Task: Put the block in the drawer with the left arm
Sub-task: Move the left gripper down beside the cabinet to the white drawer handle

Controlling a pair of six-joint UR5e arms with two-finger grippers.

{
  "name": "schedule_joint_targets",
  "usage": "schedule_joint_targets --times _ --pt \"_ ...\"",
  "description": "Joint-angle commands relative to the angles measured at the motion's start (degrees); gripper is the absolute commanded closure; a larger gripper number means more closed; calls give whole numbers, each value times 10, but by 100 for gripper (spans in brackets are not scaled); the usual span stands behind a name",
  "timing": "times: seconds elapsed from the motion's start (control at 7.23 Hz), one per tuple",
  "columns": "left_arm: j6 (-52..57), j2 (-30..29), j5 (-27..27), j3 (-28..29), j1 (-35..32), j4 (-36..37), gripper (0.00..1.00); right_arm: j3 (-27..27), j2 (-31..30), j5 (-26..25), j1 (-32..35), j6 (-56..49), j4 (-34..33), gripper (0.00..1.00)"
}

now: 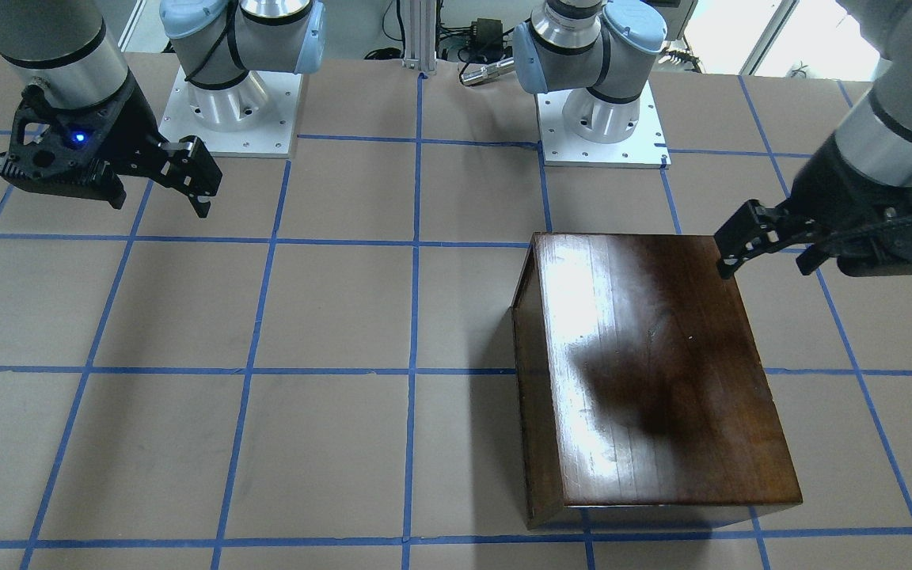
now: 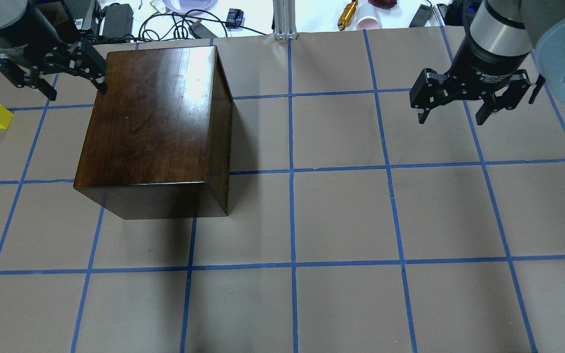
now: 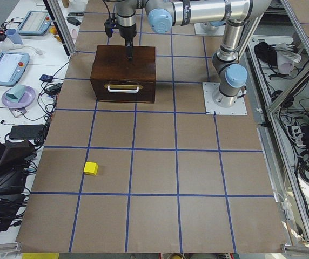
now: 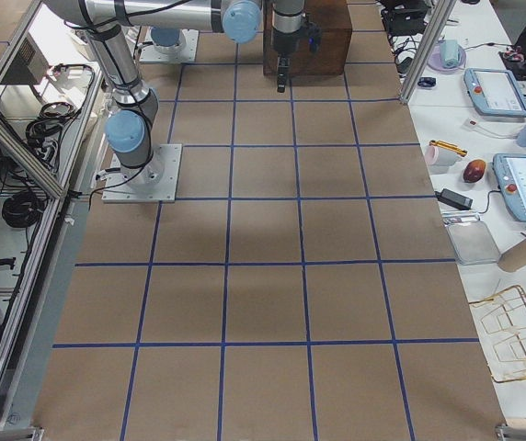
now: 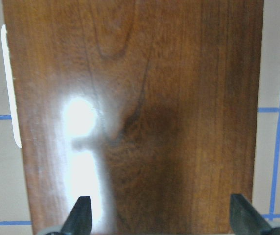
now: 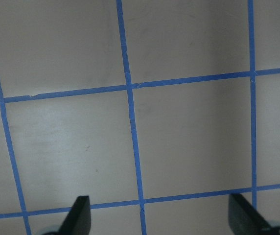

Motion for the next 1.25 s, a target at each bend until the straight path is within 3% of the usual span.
schedule_joint_targets --times 0.0,0.69,1.11 --pt "85 -22 -12 6 67 29 0 0 0 0 0 0 0 0" --pt "158 -103 -61 11 146 74 0 0 0 0 0 0 0 0" --pt "163 -141 -105 2 147 74 0 0 0 0 0 0 0 0"
